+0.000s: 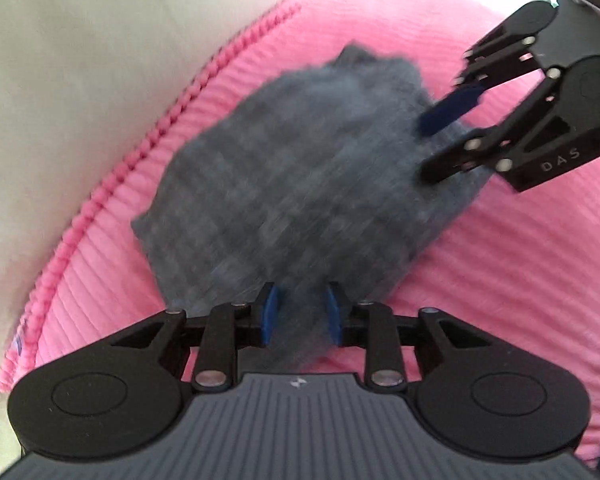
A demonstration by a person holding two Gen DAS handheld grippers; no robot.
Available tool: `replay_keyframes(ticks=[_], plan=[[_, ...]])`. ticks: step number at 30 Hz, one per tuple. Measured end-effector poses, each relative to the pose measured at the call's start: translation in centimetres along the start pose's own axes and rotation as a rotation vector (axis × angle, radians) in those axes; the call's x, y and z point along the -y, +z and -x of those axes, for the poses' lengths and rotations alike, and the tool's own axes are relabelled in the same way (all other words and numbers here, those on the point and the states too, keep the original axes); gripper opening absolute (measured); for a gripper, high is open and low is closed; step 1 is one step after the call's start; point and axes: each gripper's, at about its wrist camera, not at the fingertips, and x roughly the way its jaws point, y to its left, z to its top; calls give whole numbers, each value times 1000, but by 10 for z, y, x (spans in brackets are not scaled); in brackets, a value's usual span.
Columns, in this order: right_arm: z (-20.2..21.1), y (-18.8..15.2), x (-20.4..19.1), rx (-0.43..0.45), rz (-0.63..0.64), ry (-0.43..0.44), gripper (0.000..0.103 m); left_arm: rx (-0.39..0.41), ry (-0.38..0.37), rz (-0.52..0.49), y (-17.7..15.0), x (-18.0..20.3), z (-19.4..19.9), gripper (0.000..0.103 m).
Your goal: Fold clothes
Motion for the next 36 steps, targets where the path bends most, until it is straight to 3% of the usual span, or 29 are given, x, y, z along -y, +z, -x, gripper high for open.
replay_keyframes(ticks=[3,5,8,9,12,17,21,25,26,29,31,36], plan=[[19,-8,6,10,-6,-50,30,-16,22,-17,-1,-8,15,37],[35,-10,-4,31,58,-95,31,-26,65,-50,-7,-7,35,37],[43,-19,-22,65,147,-116,36,-37,97,-190,-16,12,50,42],[46,-23,-34,67,196,-129,38,-35,129,-321,-24,30,48,42],[35,-34,-58,56,330,-160,39,-44,185,-486,-33,49,19,43],[19,-54,-89,76,491,-271,39,-44,337,-783,-58,72,-9,45],[6,-70,-102,98,641,-374,39,-9,463,-1011,-77,76,-31,54],[-14,-82,-107,137,769,-452,34,21,497,-1057,-84,74,-39,56],[-19,-84,-107,155,796,-465,21,26,497,-1045,-84,72,-40,56],[-21,-82,-102,174,828,-473,10,11,471,-983,-80,67,-36,41],[-16,-79,-97,180,839,-467,8,-9,461,-958,-76,68,-31,31],[9,-71,-71,229,959,-451,6,-56,469,-894,-54,81,-17,26]])
